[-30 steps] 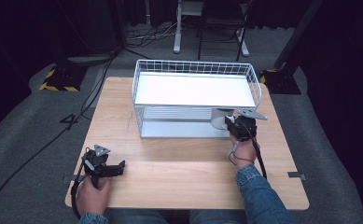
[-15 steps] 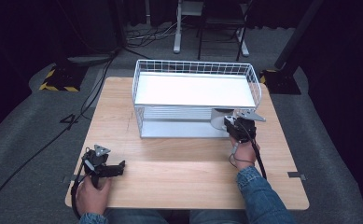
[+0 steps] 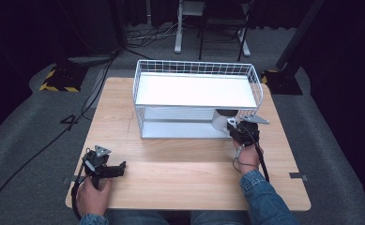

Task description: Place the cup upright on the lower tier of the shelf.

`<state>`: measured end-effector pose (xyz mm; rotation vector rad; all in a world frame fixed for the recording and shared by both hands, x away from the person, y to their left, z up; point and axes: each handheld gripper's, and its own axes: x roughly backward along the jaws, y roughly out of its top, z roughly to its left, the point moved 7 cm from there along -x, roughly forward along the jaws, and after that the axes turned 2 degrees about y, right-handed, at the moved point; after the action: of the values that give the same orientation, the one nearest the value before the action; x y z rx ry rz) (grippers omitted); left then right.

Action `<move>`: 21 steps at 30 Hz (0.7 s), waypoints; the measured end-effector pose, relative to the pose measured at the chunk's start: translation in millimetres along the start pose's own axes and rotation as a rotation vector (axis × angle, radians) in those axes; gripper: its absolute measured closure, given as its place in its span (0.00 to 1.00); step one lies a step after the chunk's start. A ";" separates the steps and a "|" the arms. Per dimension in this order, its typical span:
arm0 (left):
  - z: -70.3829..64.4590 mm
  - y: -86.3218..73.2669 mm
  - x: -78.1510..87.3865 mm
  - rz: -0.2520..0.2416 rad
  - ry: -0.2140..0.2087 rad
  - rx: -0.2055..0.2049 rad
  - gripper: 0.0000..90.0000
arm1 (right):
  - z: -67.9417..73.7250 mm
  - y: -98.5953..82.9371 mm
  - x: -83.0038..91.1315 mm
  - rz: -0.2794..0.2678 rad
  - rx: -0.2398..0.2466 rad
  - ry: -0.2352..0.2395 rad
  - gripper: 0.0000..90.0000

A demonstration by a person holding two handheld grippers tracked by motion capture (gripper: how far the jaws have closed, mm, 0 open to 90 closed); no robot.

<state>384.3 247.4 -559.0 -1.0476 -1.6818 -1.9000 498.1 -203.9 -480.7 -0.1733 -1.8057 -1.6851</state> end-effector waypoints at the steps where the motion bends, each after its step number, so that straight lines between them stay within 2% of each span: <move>1: 0.0 0.0 0.0 0.000 0.000 0.000 0.01 | -0.3 0.4 1.4 -0.006 -0.002 0.003 0.76; 6: 0.0 0.0 0.0 0.000 0.000 0.000 0.01 | 0.8 1.1 6.0 -0.010 0.033 -0.007 0.69; 10: 0.0 0.0 0.0 0.000 0.000 0.000 0.01 | 0.7 2.9 11.1 -0.023 0.029 -0.002 0.63; 11: 0.0 0.0 0.0 0.000 0.000 0.000 0.01 | 0.5 3.9 14.5 -0.026 0.026 0.014 0.59; 13: 0.0 0.0 0.0 0.000 0.000 0.000 0.01 | 1.1 4.9 19.3 -0.031 0.028 0.026 0.56; 21: 0.0 0.0 0.0 0.000 0.000 0.000 0.01 | 2.8 8.4 40.9 -0.038 0.045 0.074 0.50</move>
<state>384.3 247.4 -559.0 -1.0474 -1.6825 -1.8999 469.5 -213.5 -451.6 -0.0570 -1.8013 -1.6534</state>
